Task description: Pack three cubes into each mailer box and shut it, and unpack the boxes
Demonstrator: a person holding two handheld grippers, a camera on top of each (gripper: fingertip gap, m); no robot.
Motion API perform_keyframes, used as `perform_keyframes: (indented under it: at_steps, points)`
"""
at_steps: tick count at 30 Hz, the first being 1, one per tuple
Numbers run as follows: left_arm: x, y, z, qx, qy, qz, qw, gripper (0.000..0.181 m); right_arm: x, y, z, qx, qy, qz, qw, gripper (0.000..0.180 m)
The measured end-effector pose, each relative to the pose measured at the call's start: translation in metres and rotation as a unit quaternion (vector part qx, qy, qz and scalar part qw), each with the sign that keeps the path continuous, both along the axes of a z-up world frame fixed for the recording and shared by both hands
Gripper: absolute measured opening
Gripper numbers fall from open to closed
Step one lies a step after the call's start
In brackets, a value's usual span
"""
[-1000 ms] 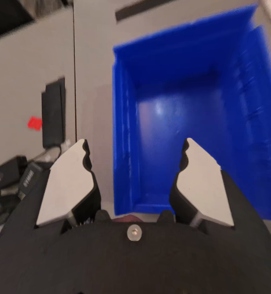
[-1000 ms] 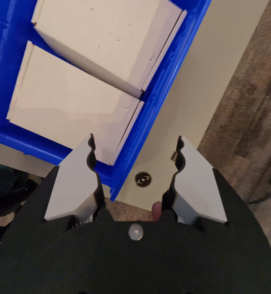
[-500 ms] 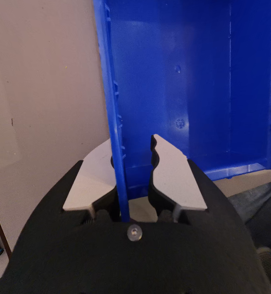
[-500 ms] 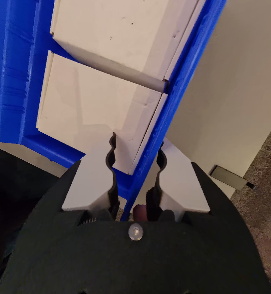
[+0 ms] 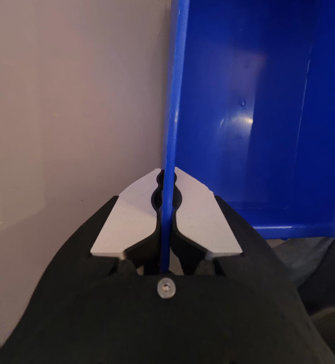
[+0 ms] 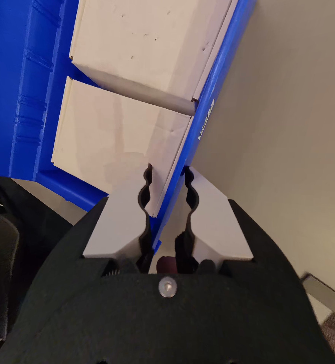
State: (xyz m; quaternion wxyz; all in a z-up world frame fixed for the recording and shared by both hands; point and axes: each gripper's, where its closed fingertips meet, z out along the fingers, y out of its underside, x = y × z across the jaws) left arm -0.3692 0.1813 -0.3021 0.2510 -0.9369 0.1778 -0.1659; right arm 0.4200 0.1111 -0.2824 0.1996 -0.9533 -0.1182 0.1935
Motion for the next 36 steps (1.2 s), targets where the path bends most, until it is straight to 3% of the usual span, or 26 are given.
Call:
perform_keyframes:
  at_steps: [13,22,34,36]
  points:
    - [0.010,-0.001,0.029,0.078,-0.079,0.052,0.992,0.004,-0.128,0.044,0.001,0.046,0.056,0.010,0.997,0.030]
    - [0.006,-0.014,0.052,0.114,-0.115,0.084,0.983,0.004,-0.263,0.054,0.016,0.099,0.161,0.016,0.982,0.079]
    - [-0.009,-0.019,0.087,0.166,-0.151,0.110,0.968,0.004,-0.408,0.052,0.020,0.110,0.201,0.087,0.970,0.102]
    - [-0.011,-0.021,0.094,0.175,-0.156,0.114,0.965,0.004,-0.429,0.057,0.019,0.111,0.203,0.093,0.968,0.098]
